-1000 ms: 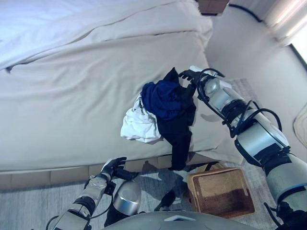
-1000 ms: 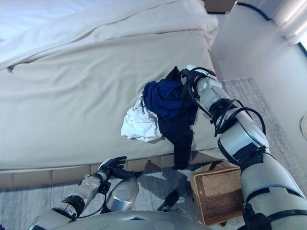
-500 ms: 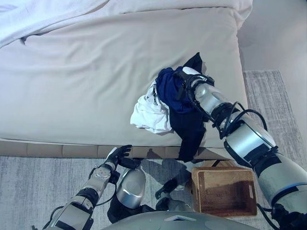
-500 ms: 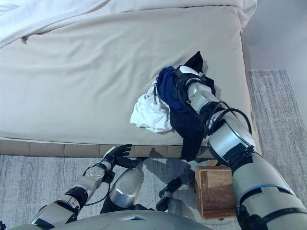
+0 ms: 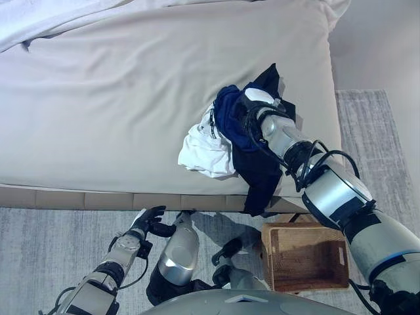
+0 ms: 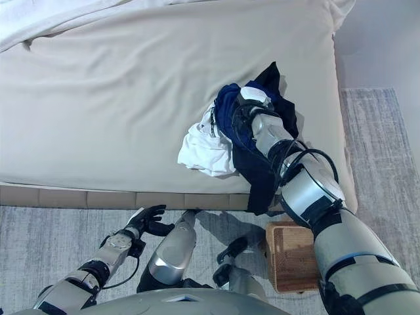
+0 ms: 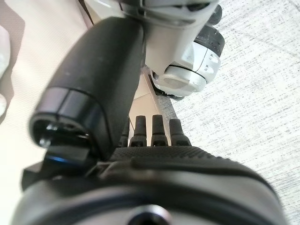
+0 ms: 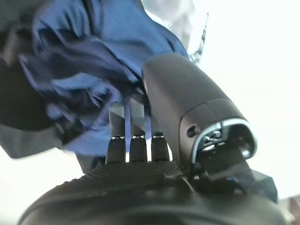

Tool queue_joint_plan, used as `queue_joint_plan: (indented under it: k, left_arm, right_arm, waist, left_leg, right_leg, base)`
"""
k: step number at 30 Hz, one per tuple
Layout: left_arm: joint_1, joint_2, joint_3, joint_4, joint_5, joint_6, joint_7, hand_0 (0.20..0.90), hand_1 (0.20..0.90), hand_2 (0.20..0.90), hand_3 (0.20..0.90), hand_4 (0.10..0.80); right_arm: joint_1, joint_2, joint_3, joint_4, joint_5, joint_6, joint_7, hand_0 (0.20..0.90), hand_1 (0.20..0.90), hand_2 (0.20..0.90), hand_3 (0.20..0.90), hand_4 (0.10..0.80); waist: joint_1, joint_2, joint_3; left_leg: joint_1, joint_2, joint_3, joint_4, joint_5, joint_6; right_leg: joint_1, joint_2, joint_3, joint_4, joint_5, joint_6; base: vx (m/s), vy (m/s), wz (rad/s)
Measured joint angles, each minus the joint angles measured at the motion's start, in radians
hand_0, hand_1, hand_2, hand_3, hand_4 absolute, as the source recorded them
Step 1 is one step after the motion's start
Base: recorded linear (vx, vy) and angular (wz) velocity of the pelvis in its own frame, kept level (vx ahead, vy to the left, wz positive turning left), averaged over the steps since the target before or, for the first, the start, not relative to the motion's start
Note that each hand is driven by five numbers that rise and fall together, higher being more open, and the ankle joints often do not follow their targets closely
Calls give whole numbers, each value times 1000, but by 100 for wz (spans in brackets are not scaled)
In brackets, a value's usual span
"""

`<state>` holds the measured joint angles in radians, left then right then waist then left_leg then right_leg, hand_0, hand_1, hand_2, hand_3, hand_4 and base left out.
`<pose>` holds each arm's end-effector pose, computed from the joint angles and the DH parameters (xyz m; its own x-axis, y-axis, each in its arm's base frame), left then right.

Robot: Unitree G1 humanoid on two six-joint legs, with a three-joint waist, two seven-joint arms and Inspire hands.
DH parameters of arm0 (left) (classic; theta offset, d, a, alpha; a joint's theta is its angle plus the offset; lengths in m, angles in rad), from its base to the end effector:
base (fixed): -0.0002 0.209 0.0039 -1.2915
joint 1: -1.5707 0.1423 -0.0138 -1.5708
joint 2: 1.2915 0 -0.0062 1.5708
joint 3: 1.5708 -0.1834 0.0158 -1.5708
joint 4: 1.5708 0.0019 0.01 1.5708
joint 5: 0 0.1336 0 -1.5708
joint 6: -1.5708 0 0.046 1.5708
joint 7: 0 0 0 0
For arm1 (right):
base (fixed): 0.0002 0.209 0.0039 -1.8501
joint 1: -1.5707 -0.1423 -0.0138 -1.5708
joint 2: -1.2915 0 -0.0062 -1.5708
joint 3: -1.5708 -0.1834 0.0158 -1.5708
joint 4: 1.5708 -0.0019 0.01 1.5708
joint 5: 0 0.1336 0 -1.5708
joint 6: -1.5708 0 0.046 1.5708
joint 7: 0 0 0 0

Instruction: Pick up the clothes from the bed and place them into the basket

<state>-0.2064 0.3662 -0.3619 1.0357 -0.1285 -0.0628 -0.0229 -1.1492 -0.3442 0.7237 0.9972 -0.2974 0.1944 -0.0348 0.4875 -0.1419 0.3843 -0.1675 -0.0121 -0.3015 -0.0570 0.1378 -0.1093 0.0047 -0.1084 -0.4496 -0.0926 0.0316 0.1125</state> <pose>0.1704 0.2297 -0.0676 0.6842 0.0613 -0.7268 0.2548 0.9136 0.3170 0.3636 -0.1271 0.1641 0.9898 0.1062 -0.0950 -0.1228 0.2973 -0.9469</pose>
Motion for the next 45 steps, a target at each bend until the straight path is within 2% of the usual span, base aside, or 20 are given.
queue_joint_plan:
  k: [8,13,18,19,21,22,24,26,28,31,35,40,45]
  left_arm:
    - [17,6,5,1,2,-2,9,900,900,900,900,800]
    - [35,15,7,1,5,-10,19,900,900,900,900,800]
    - [54,21,41,10,45,0,21,900,900,900,900,800]
    - [69,21,55,9,53,5,21,900,900,900,900,800]
    - [93,32,70,13,53,20,20,900,900,900,900,800]
    - [109,43,74,17,54,24,20,900,900,900,900,800]
    - [118,50,76,17,66,32,19,900,900,900,900,800]
    - [120,47,74,17,74,54,16,900,900,900,900,800]
    - [124,44,74,18,73,60,16,900,900,900,900,800]
    - [124,40,74,18,74,59,12,900,900,900,900,800]
    - [118,35,73,18,74,58,-3,900,900,900,900,800]
    - [119,34,72,20,74,55,-9,900,900,900,900,800]
    - [127,19,42,41,71,52,-10,900,900,900,900,800]
  right_arm:
    - [-40,-102,-23,-235,115,-2,-206,300,300,300,200,100]
    - [-62,-159,-105,-341,121,-24,-373,300,300,300,200,100]
    - [-60,-210,-202,-512,171,-22,-399,309,309,309,211,111]
    - [-55,-227,-209,-556,191,-14,-353,900,900,900,900,800]
    - [-33,-245,-210,-617,205,10,-214,900,900,900,900,800]
    - [-18,-250,-199,-627,226,29,-97,900,900,900,900,800]
    - [30,-260,-179,-622,248,54,57,900,900,900,900,800]
    - [75,-260,-87,-531,247,65,242,900,900,900,900,800]
    - [99,-221,-49,-443,234,65,301,900,900,900,900,800]
    - [120,-132,-13,-281,174,61,325,900,900,900,900,800]
    - [122,-66,-6,-162,134,45,319,900,900,900,900,800]
    - [118,3,-7,-8,107,28,217,900,900,900,900,800]
    - [117,40,-8,110,62,28,163,900,900,900,900,800]
  waist:
    - [-9,-7,3]
    - [-24,-15,2]
    - [-67,-22,-1]
    - [-73,-26,-4]
    - [-100,-44,-26]
    - [-112,-57,-45]
    - [-124,-76,-80]
    - [-123,-78,-95]
    - [-121,-77,-102]
    - [-106,-71,-104]
    - [-76,-61,-108]
    - [-9,-47,-105]
    - [31,-15,-83]
  left_leg:
    - [38,2,8,-6,-1,-1]
    - [49,8,21,-7,-2,-2]
    - [87,8,39,-12,-5,-2]
    - [109,9,52,-18,-7,1]
    - [129,9,64,-19,-13,2]
    - [140,9,71,-20,-16,2]
    - [145,11,78,-18,-23,-2]
    - [172,11,79,-17,-30,-4]
    - [170,11,79,-10,-36,-1]
    - [149,12,73,4,-45,1]
    - [100,10,52,19,-47,6]
    - [37,6,17,34,-37,0]
    - [19,-8,-6,34,-28,-6]
  right_leg:
    - [32,0,9,0,0,0]
    - [37,5,27,0,1,-1]
    - [64,1,43,0,4,-5]
    - [78,0,56,0,4,-5]
    - [91,-3,68,0,4,-5]
    - [99,-3,74,0,4,-5]
    - [103,-3,81,0,3,-5]
    - [130,-4,81,0,2,-4]
    - [132,-3,81,0,2,-4]
    - [124,0,77,0,2,-4]
    - [93,0,50,0,2,-4]
    - [53,2,13,0,2,-4]
    - [49,-2,-15,0,2,-4]
  base:
    - [30,12,-3]
    - [18,-1,-5]
    - [96,34,-12]
    - [102,25,-27]
    - [83,9,-22]
    - [88,-10,-17]
    - [108,-10,-11]
    - [79,2,0]
    - [21,3,0]
    - [-54,-18,7]
    - [-109,-49,18]
    - [-99,-19,23]
    - [-69,12,16]
